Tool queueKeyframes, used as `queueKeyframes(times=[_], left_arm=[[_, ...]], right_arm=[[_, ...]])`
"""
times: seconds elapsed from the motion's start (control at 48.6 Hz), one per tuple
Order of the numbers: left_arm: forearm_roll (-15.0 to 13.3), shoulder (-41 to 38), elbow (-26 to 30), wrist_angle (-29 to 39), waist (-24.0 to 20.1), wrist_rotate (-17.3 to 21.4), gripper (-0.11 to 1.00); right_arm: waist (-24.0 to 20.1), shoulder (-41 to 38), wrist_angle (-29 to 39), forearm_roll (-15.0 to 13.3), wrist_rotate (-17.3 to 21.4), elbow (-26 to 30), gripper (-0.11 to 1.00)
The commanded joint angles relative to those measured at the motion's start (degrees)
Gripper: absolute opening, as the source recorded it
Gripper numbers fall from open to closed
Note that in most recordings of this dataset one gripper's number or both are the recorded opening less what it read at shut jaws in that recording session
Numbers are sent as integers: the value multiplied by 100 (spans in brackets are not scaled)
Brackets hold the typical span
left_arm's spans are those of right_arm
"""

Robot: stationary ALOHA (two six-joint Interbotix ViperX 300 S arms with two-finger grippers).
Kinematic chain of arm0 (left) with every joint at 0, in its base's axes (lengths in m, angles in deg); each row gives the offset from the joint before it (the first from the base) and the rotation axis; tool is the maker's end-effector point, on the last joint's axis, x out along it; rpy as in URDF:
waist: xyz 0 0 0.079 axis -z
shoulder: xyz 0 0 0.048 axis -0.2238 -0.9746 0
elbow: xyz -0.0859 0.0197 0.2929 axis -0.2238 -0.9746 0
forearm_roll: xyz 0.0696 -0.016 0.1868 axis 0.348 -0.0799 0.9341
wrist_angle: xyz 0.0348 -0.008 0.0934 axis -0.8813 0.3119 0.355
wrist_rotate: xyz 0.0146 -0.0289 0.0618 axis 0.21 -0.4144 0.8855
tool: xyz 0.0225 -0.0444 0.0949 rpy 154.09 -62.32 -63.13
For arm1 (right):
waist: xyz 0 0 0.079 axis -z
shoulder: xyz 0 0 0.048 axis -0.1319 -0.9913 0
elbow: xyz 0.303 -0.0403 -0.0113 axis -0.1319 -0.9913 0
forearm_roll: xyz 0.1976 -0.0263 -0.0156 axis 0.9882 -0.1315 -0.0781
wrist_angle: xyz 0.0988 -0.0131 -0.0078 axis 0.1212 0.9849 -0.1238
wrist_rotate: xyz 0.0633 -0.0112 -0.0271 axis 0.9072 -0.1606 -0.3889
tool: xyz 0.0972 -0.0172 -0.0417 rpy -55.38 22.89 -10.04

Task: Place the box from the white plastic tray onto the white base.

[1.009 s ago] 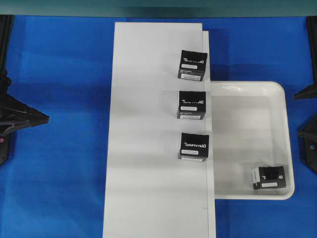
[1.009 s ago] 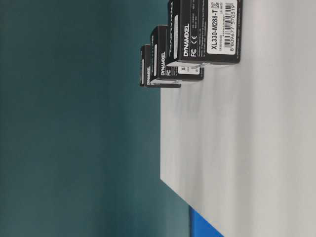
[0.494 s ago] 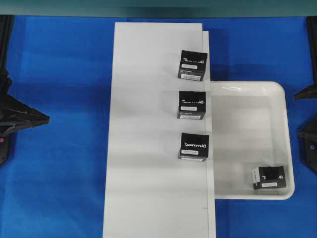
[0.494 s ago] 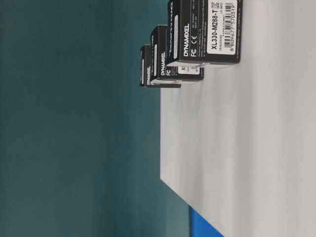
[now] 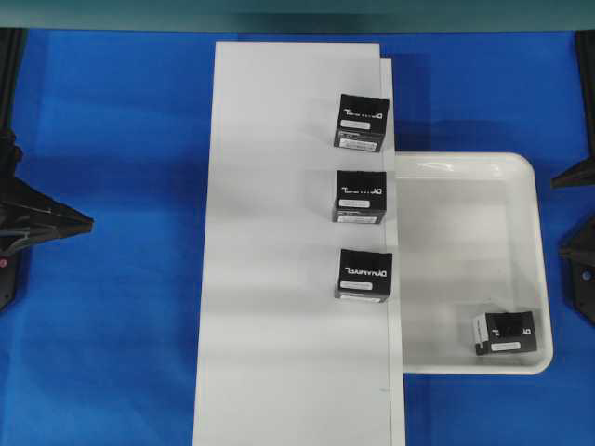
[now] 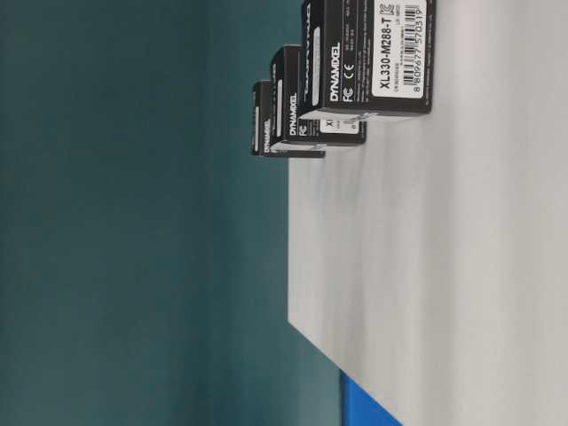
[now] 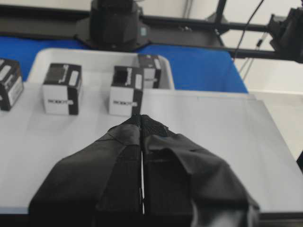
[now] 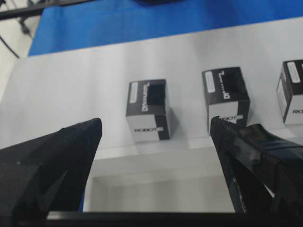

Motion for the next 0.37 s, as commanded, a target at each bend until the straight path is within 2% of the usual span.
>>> queueKeyframes(times=[0.0, 0.35], left_arm=[[9, -44, 62, -53, 9, -9, -5], [18, -53, 44, -44, 9, -9, -5]], right_arm=[[-9, -18, -26, 18, 0, 18, 96], [-9, -9, 105, 9, 0, -44, 96]])
